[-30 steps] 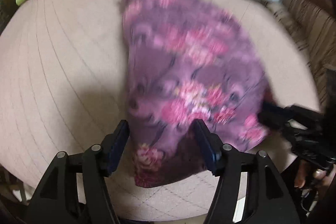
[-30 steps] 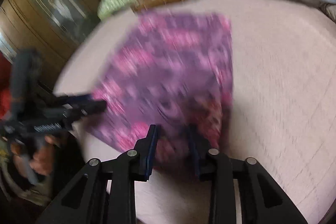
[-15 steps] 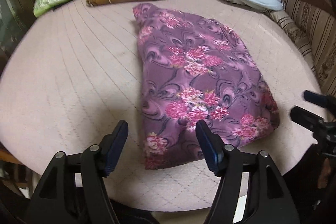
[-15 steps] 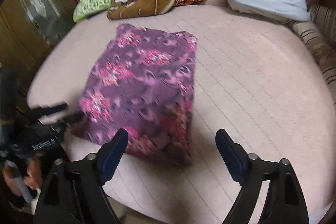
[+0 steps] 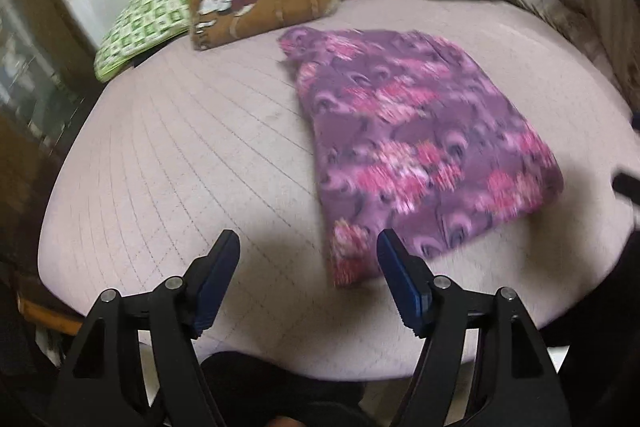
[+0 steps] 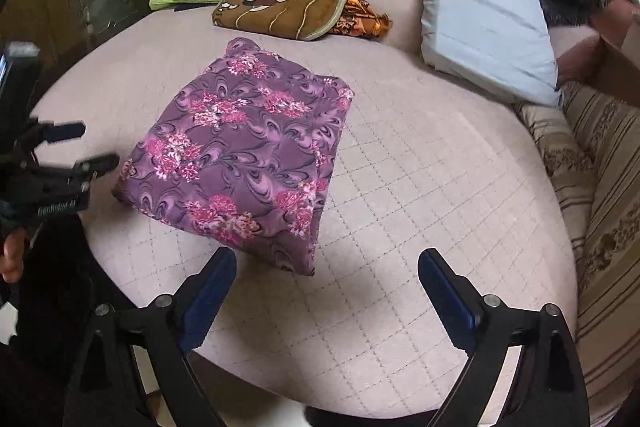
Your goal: Fold small clothes
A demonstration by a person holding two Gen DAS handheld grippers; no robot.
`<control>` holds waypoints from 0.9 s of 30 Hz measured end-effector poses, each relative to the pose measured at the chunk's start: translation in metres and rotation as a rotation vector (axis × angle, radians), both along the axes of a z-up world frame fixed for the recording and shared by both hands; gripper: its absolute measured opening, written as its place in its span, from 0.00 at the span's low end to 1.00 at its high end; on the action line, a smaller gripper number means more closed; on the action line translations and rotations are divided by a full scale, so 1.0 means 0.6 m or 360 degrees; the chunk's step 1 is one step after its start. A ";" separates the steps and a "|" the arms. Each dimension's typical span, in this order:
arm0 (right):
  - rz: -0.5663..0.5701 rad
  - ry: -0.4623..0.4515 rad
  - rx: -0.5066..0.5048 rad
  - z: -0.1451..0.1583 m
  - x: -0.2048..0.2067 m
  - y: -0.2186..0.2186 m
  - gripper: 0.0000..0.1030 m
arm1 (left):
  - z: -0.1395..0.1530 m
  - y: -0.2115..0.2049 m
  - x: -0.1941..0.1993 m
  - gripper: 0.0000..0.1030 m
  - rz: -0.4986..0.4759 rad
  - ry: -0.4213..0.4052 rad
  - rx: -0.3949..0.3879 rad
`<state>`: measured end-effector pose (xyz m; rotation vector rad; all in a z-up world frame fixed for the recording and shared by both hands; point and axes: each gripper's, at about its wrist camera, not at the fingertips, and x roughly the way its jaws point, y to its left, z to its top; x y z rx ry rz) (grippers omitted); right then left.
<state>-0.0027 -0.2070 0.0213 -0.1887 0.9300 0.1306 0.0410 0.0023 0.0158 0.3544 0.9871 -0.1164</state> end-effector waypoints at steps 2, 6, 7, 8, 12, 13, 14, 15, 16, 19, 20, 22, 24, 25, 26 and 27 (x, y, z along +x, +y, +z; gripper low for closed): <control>-0.0011 0.0014 0.0012 -0.003 0.002 -0.003 0.91 | 0.000 -0.002 -0.012 0.69 -0.0054 -0.0005 0.0027; -0.0001 0.0025 -0.0042 -0.011 0.004 0.005 0.91 | 0.000 0.000 -0.021 0.69 -0.0087 0.0039 -0.0012; 0.0002 0.0028 -0.0046 -0.012 0.004 0.006 0.91 | -0.001 0.000 -0.019 0.69 -0.0084 0.0062 -0.0038; 0.0004 0.0031 -0.0047 -0.013 0.004 0.007 0.91 | -0.001 -0.001 -0.018 0.69 -0.0078 0.0079 -0.0060; 0.0003 0.0039 -0.0044 -0.016 0.004 0.007 0.91 | 0.000 -0.005 -0.012 0.69 -0.0074 0.0123 -0.0125; 0.0001 0.0040 -0.0045 -0.017 0.003 0.006 0.91 | 0.000 -0.005 -0.011 0.69 -0.0081 0.0135 -0.0143; -0.0002 0.0042 -0.0046 -0.018 0.003 0.005 0.91 | 0.000 -0.006 -0.011 0.69 -0.0084 0.0142 -0.0153; -0.0005 0.0043 -0.0046 -0.018 0.004 0.004 0.91 | -0.001 -0.007 -0.011 0.69 -0.0092 0.0157 -0.0159; -0.0012 0.0046 -0.0044 -0.019 0.004 0.002 0.91 | -0.002 -0.009 -0.010 0.69 -0.0105 0.0171 -0.0159; -0.0039 0.0062 -0.0026 -0.023 0.009 -0.006 0.91 | -0.001 -0.019 -0.012 0.69 -0.0148 0.0178 -0.0153; -0.0051 0.0070 -0.0018 -0.024 0.010 -0.008 0.91 | 0.001 -0.023 -0.012 0.69 -0.0165 0.0172 -0.0150; -0.0069 0.0072 0.0002 -0.024 0.011 -0.013 0.91 | 0.009 -0.030 -0.015 0.69 -0.0200 0.0144 -0.0168; -0.0085 0.0073 0.0019 -0.024 0.011 -0.018 0.91 | 0.016 -0.035 -0.016 0.69 -0.0218 0.0137 -0.0187; -0.0089 0.0075 0.0022 -0.024 0.012 -0.021 0.91 | 0.019 -0.036 -0.017 0.69 -0.0220 0.0131 -0.0189; -0.0094 0.0078 0.0025 -0.024 0.013 -0.025 0.91 | 0.021 -0.038 -0.017 0.69 -0.0227 0.0121 -0.0182; -0.0098 0.0080 0.0024 -0.024 0.013 -0.027 0.91 | 0.023 -0.042 -0.019 0.69 -0.0237 0.0111 -0.0163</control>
